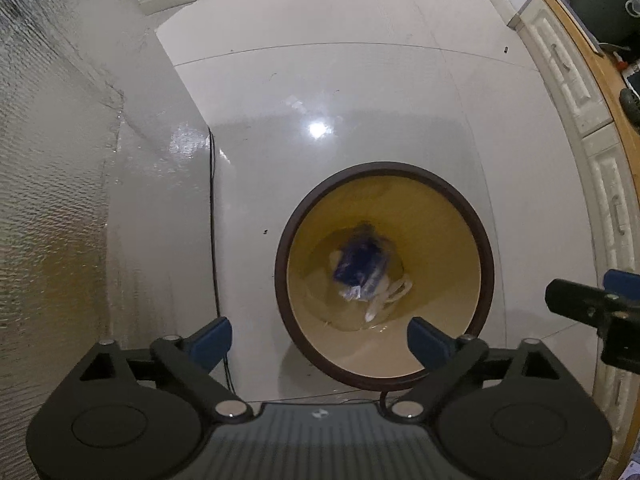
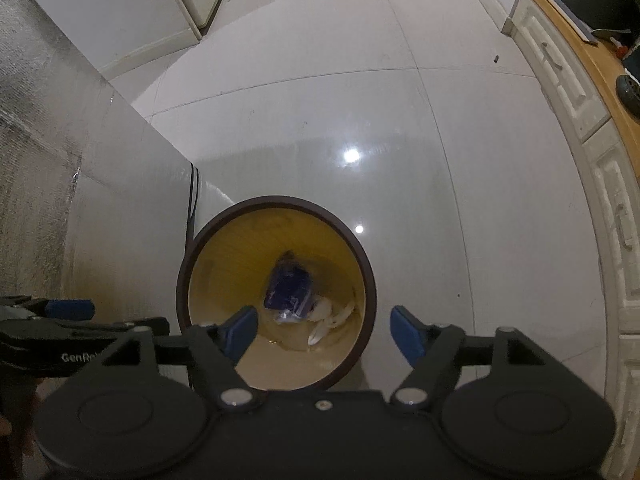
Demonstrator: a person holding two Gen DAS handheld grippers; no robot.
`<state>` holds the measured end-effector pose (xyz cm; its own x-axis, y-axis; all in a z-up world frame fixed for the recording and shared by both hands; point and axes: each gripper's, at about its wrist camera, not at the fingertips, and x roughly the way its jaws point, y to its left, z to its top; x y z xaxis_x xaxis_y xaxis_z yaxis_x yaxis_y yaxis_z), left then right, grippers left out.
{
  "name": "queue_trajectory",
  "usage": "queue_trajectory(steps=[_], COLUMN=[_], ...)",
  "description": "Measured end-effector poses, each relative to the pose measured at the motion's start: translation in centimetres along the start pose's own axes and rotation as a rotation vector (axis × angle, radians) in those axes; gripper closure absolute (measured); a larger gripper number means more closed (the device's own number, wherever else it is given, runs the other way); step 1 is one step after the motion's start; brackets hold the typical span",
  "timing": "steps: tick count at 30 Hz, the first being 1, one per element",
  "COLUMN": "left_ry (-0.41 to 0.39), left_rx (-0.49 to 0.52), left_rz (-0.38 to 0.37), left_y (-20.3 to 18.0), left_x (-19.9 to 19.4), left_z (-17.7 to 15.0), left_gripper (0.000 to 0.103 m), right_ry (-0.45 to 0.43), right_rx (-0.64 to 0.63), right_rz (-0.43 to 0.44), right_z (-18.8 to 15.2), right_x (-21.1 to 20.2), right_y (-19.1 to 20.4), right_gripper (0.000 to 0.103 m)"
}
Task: Collect trash
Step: 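Open the right tool over the bin while the left tool releases its bag, then move both open tools back from the bin to the table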
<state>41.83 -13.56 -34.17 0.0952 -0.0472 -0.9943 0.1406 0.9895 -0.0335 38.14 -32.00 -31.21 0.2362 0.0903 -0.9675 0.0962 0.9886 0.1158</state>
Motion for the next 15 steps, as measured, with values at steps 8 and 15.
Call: queue_trajectory(steps=[8,15], left_ry=[-0.002,-0.006], left_rx=[0.0,0.001], left_rz=[0.015,0.019], left_y=[0.4,0.7], left_x=[-1.0,-2.8], left_z=[-0.4,-0.9], left_gripper=[0.0,0.0], right_ry=[-0.015,-0.022], right_rx=[0.01,-0.011], right_rz=[-0.003,-0.013], right_z=[-0.2,-0.5], right_x=[-0.9,-2.0], right_y=[-0.2,0.3], right_gripper=[0.002,0.0])
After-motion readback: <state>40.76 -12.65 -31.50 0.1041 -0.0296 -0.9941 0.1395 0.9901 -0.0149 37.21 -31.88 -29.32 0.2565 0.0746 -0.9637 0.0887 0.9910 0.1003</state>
